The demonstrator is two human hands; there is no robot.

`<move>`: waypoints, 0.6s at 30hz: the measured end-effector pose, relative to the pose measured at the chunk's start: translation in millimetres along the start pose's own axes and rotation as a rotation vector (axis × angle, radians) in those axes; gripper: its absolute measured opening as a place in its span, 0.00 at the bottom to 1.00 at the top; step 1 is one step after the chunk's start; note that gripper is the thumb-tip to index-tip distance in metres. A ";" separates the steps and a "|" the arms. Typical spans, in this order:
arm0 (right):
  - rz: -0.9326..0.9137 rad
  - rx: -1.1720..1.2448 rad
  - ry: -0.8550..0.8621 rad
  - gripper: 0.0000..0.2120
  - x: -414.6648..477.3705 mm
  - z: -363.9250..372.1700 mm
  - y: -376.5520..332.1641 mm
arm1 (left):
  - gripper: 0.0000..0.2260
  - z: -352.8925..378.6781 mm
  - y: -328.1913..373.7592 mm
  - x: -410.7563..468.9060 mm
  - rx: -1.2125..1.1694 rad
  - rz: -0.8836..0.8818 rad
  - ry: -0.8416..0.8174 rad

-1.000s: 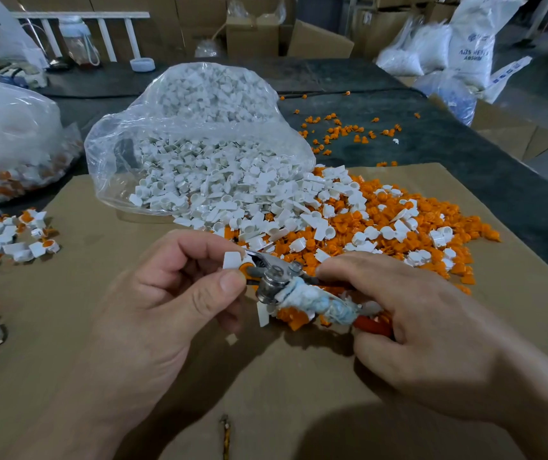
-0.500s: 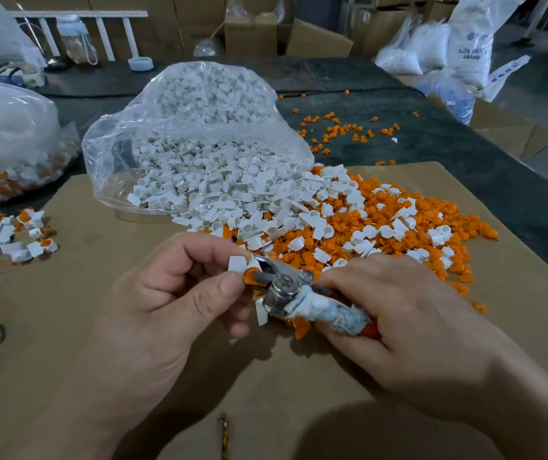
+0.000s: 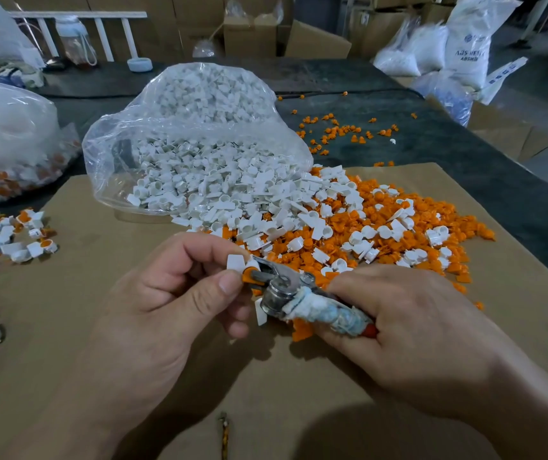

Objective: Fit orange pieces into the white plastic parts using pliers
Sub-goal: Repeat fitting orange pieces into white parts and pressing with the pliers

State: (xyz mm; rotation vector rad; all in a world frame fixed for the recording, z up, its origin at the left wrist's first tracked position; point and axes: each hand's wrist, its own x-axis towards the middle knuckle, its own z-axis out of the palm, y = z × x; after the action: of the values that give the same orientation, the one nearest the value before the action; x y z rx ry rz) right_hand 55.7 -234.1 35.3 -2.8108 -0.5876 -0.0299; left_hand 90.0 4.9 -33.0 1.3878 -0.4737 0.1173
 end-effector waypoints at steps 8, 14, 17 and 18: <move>0.019 0.038 0.020 0.25 -0.3 4.5 -0.3 | 0.10 7.7 6.1 0.8 0.023 -0.007 0.042; 0.102 -0.031 0.076 0.28 5.4 7.3 13.8 | 0.07 9.4 10.4 3.4 0.095 -0.173 0.242; 0.129 -0.148 0.085 0.31 9.3 12.4 14.7 | 0.06 13.6 10.1 -0.2 0.139 -0.312 0.185; 0.137 -0.173 0.076 0.32 11.3 14.2 14.6 | 0.09 16.9 10.3 -2.1 0.154 -0.358 0.168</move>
State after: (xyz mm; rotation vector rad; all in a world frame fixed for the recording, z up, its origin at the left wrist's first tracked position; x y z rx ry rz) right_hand 71.3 -238.8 18.8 -2.9951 -0.3920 -0.1675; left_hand 80.3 -9.0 -22.6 1.5776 -0.0730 -0.0218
